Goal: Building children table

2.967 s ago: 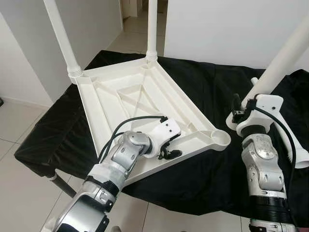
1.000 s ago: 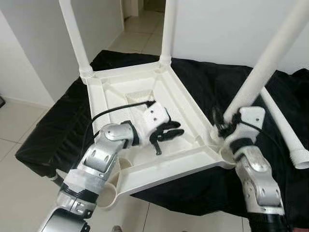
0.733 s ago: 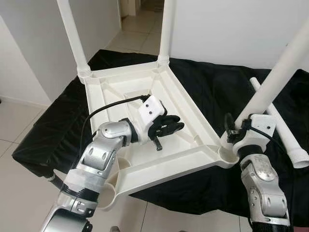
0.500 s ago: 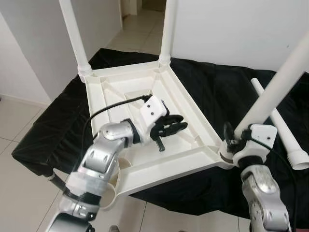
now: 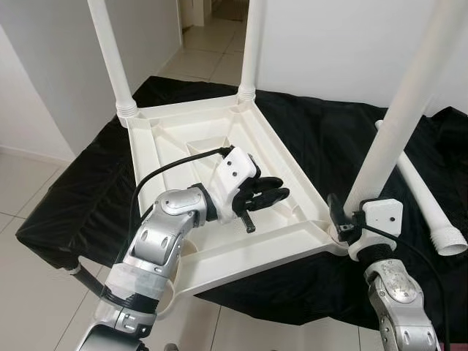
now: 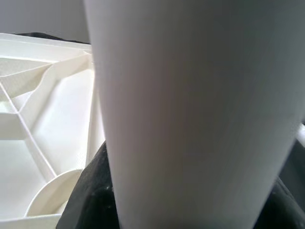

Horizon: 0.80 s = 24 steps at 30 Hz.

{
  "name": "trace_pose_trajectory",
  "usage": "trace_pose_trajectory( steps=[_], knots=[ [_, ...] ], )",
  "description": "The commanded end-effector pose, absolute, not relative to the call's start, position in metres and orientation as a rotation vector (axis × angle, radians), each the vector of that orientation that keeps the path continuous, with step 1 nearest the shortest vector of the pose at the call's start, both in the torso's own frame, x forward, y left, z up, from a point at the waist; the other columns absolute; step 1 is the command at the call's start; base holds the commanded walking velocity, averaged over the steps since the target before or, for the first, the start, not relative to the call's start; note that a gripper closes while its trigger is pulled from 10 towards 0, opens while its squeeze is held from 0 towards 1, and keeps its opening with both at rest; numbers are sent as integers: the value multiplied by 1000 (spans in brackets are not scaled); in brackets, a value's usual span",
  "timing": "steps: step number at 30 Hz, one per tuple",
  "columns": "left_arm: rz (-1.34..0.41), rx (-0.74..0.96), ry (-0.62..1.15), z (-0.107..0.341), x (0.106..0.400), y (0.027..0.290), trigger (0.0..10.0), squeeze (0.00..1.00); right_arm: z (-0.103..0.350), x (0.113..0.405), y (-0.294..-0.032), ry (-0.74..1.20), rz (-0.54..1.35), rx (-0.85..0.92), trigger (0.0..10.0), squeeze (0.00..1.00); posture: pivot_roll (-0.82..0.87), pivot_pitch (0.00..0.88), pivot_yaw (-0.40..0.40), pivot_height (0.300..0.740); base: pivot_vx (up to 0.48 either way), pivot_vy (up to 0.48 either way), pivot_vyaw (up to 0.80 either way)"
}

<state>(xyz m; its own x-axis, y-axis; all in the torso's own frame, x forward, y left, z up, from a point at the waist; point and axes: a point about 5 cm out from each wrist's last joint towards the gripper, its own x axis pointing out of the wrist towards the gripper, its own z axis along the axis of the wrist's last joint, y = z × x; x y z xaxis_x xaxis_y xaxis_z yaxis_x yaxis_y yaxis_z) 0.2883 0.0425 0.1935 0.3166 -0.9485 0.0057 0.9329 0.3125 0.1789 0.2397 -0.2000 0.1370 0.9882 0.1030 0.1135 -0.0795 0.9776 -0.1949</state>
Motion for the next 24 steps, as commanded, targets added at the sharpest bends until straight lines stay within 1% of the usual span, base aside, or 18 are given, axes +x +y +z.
trace_pose_trajectory(
  steps=[1, 10, 16, 18, 20, 24],
  knots=[
    [-1117, 150, -119, 196, 296, 46, 10000, 0, 117, 238, -200, -30, 117, -154, 10000, 0, -110, 0, -11, 740, 0, 0, 0],
    [-1105, 159, -116, 197, 298, 47, 10000, 0, 117, 241, -197, -61, 183, -189, 10000, 0, -101, 0, -5, 740, 0, 0, 0],
    [-1100, 173, -114, 199, 301, 47, 10000, 0, 113, 243, -195, -50, 194, -107, 10000, 0, -91, 0, -3, 740, 0, 0, 0],
    [-1100, 173, -114, 199, 301, 47, 10000, 0, 113, 243, -195, -50, 194, -107, 10000, 0, -91, 0, -3, 740, 0, 0, 0],
    [-1100, 183, -112, 198, 301, 47, 10000, 0, 109, 246, -195, -22, 165, -68, 10000, 0, -92, 0, -1, 740, 0, 0, 0],
    [-1100, 188, -112, 198, 302, 47, 10000, 0, 105, 247, -194, 3, 147, -47, 10000, 0, -93, 0, -1, 740, 0, 0, 0]
  ],
)
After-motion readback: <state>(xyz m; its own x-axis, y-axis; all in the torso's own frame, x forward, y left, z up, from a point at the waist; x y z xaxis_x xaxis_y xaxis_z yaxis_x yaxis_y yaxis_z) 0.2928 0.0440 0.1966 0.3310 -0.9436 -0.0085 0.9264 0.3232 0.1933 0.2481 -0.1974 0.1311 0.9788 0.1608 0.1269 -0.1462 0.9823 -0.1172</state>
